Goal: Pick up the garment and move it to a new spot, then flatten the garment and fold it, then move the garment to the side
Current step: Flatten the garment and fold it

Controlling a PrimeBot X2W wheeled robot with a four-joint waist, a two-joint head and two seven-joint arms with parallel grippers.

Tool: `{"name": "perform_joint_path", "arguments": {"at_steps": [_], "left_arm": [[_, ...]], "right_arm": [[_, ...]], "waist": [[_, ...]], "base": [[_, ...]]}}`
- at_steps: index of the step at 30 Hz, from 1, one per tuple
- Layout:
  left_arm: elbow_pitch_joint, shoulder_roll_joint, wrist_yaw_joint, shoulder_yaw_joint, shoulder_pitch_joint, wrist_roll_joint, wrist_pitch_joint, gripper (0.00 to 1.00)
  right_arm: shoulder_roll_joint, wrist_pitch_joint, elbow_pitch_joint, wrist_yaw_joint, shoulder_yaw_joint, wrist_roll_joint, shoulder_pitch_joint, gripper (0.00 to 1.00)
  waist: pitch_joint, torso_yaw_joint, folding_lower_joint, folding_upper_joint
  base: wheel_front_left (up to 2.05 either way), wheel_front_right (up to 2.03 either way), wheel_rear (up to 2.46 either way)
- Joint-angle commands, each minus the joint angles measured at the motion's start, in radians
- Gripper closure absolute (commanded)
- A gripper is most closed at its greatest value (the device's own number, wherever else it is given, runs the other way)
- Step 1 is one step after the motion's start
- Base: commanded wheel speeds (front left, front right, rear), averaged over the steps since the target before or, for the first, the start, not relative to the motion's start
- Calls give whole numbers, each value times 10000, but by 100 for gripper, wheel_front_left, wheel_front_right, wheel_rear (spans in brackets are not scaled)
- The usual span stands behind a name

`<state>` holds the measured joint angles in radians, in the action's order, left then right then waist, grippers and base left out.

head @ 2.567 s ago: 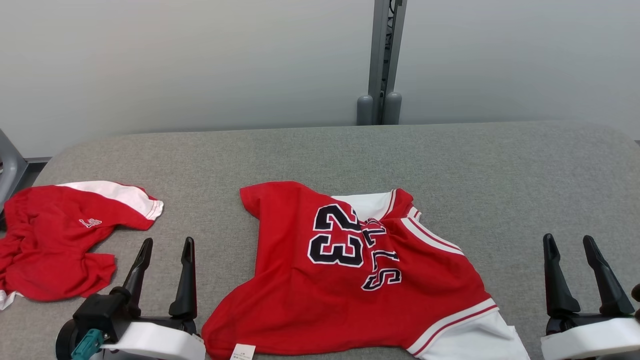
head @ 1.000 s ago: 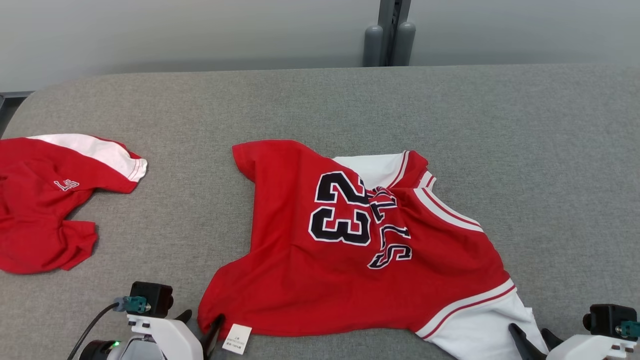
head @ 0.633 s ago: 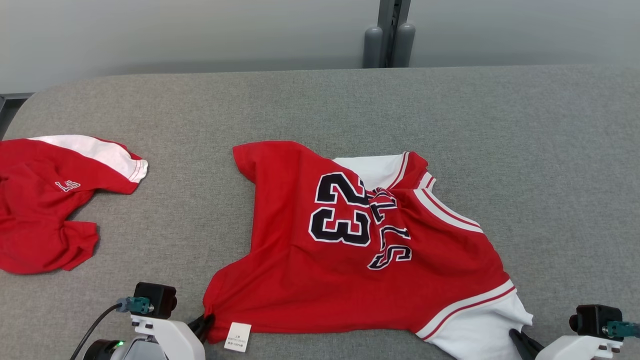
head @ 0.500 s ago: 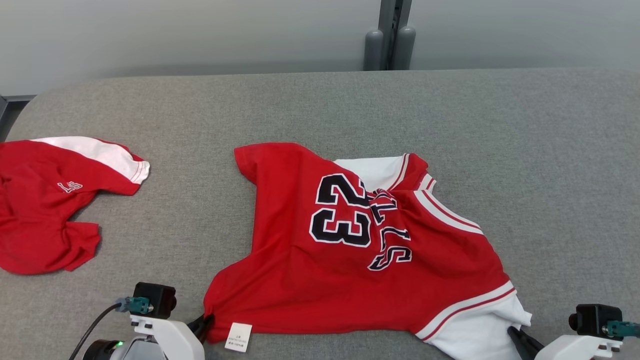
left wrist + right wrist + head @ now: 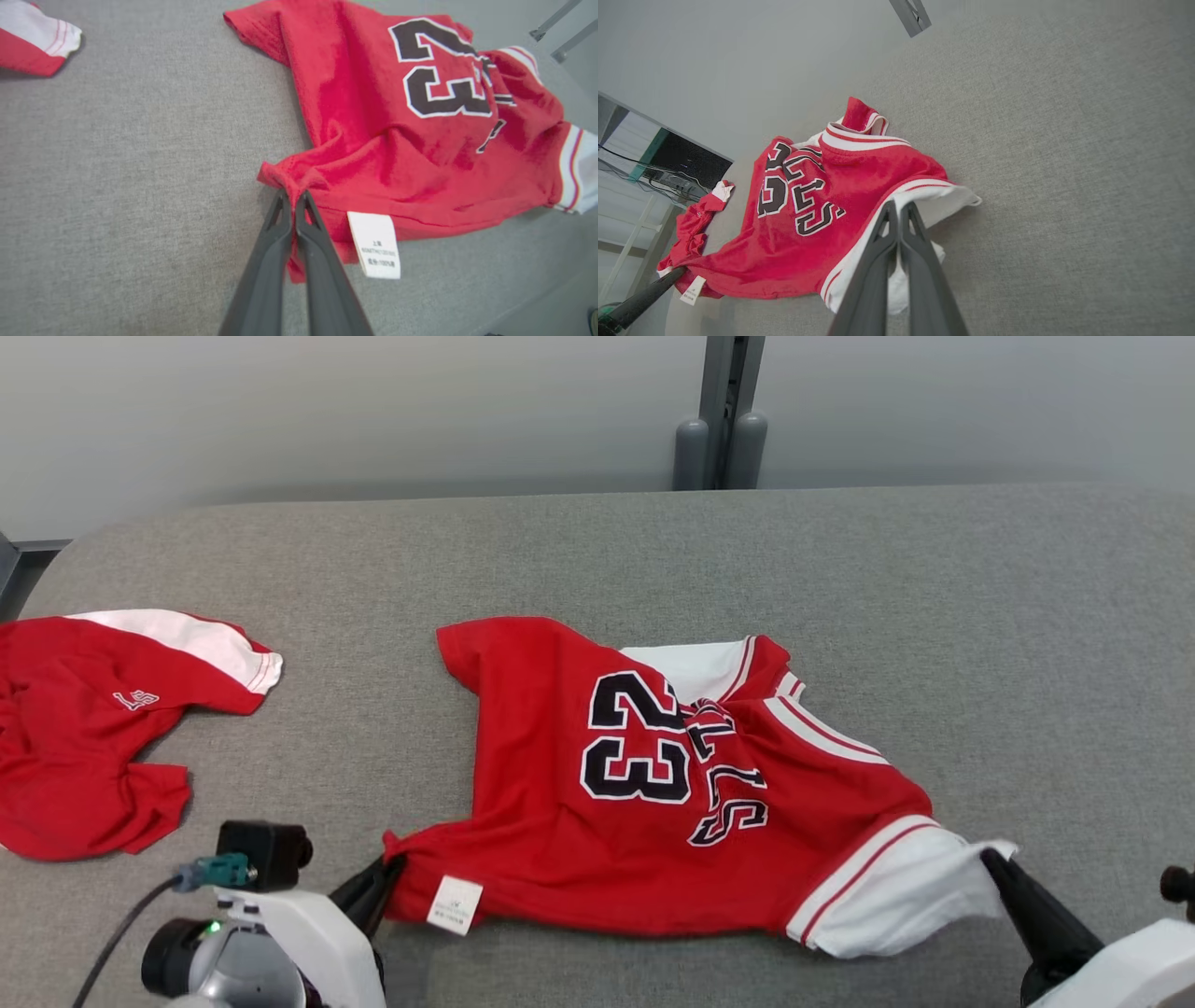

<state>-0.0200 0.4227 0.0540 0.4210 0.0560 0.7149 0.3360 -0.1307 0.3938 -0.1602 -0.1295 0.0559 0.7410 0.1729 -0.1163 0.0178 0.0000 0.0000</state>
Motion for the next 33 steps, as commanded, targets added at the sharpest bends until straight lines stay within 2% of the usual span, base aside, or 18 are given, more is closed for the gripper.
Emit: {"name": "perform_joint_path", "arguments": {"at_steps": [1,4,8,14,22,25,33], "left_arm": [[160,49,15,-108,283,62,0,100],[522,300,-4,-232,811,-99,182,100],[724,470,-126,-380,2185,-353,404,100],[-254,437,-681,-326,5190,-889,660,100],[-2551,-184,-1530,27,9778,-1377,707,100],[-3552,-351,-1664,64,11473,-1544,353,100],[-6322,-909,-1820,370,15286,-2132,-1151,100]], "right_arm": [[-88,-106,-175,-23,48,183,-213,100],[-246,-241,-527,-23,-75,617,-882,100],[-535,-531,-406,-23,-269,1092,-2291,100],[-1134,-1048,414,-23,-681,1481,-5097,100],[-1833,-2064,2029,-23,-1272,2015,-9978,100],[-2434,-2415,2537,-23,-1843,1630,-11813,100],[-3137,-3804,4704,-23,-2421,1552,-16168,100]], "waist": [[-46,-51,0,0],[-239,-222,0,0],[-659,-403,0,0],[-1667,-531,0,0],[-3219,-612,0,0],[-3797,-608,0,0],[-4738,-529,0,0]], "base": [[0,0,0],[0,0,0],[0,0,0],[0,0,0],[0,0,0],[0,0,0],[0,0,0]]}}
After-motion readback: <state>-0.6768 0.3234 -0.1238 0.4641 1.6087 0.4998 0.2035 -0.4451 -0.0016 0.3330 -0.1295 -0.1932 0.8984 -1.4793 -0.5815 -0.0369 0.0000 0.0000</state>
